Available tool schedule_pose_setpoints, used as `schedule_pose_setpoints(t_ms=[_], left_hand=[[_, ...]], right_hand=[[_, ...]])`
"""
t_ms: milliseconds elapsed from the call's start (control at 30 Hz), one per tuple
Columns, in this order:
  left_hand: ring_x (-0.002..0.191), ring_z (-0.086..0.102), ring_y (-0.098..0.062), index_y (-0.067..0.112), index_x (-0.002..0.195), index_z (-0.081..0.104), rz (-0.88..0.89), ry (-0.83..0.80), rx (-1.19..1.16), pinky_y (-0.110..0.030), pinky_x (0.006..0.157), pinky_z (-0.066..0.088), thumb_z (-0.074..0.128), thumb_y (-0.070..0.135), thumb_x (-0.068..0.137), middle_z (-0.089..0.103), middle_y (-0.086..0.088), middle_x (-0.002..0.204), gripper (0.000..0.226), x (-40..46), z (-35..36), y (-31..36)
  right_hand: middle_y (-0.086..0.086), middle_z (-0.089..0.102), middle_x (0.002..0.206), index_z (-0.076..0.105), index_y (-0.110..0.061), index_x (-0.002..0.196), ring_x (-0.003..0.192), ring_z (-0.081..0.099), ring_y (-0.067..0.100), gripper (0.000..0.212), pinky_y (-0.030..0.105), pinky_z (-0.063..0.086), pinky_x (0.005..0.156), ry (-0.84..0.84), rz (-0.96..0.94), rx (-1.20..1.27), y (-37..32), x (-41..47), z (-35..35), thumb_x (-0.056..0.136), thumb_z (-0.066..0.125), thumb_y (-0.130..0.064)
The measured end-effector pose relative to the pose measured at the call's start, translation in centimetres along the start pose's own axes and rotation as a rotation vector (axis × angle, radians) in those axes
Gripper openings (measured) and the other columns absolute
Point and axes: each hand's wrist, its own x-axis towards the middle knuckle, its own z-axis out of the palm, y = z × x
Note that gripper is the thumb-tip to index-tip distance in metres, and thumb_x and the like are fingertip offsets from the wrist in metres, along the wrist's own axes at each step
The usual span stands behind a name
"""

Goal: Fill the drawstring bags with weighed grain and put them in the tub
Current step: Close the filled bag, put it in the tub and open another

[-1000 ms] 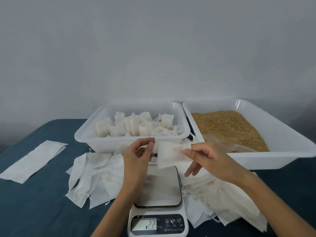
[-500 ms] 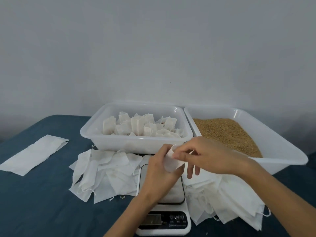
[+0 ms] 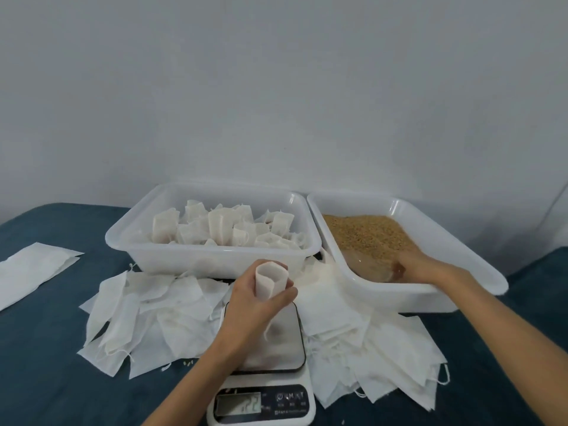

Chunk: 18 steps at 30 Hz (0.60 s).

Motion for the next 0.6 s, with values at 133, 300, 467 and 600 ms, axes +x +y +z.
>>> schedule_pose_setpoints(t_ms=[133, 300, 467, 600], left_hand=[[0.089, 0.073, -0.023, 0.034, 0.095, 0.07, 0.004, -0.006, 0.008, -0.036, 0.078, 0.057, 0.081, 0.041, 0.067, 0.077, -0.002, 0.091, 0.031, 0.0, 0.1, -0.3], [0.085, 0.072, -0.015, 0.035, 0.097, 0.069, 0.005, -0.022, 0.022, -0.027, 0.073, 0.057, 0.08, 0.045, 0.067, 0.077, 0.001, 0.092, 0.033, 0.1, 0.3, -0.6], [0.084, 0.07, -0.015, 0.033, 0.099, 0.069, 0.006, -0.036, 0.043, -0.027, 0.073, 0.056, 0.079, 0.044, 0.069, 0.075, 0.001, 0.092, 0.033, 0.0, 0.4, -0.7], [0.083, 0.07, -0.013, 0.033, 0.098, 0.069, -0.002, -0.035, 0.045, -0.023, 0.071, 0.054, 0.08, 0.041, 0.07, 0.075, 0.002, 0.091, 0.03, -0.1, 0.4, -0.6]], right_hand=[[-0.006, 0.068, 0.102, 0.068, -0.025, 0.092, 0.087, 0.06, 0.009, 0.017, 0.027, 0.052, 0.081, 0.101, 0.005, 0.083, 1.2, -0.1, -0.5, 0.088, 0.076, -0.04], [-0.012, 0.063, 0.096, 0.061, -0.033, 0.087, 0.079, 0.053, 0.0, 0.02, 0.022, 0.041, 0.07, 0.174, 0.091, 0.009, 4.1, -0.8, -3.2, 0.086, 0.079, -0.027], [-0.004, 0.066, 0.104, 0.066, -0.027, 0.101, 0.091, 0.062, 0.016, 0.03, 0.031, 0.052, 0.079, 0.104, 0.193, -0.185, 4.1, -1.9, -5.2, 0.079, 0.085, -0.035], [-0.001, 0.069, 0.086, 0.07, -0.017, 0.088, 0.077, 0.063, 0.014, 0.021, 0.029, 0.054, 0.073, 0.083, 0.141, -0.154, 0.4, -0.9, -4.0, 0.085, 0.079, -0.036]])
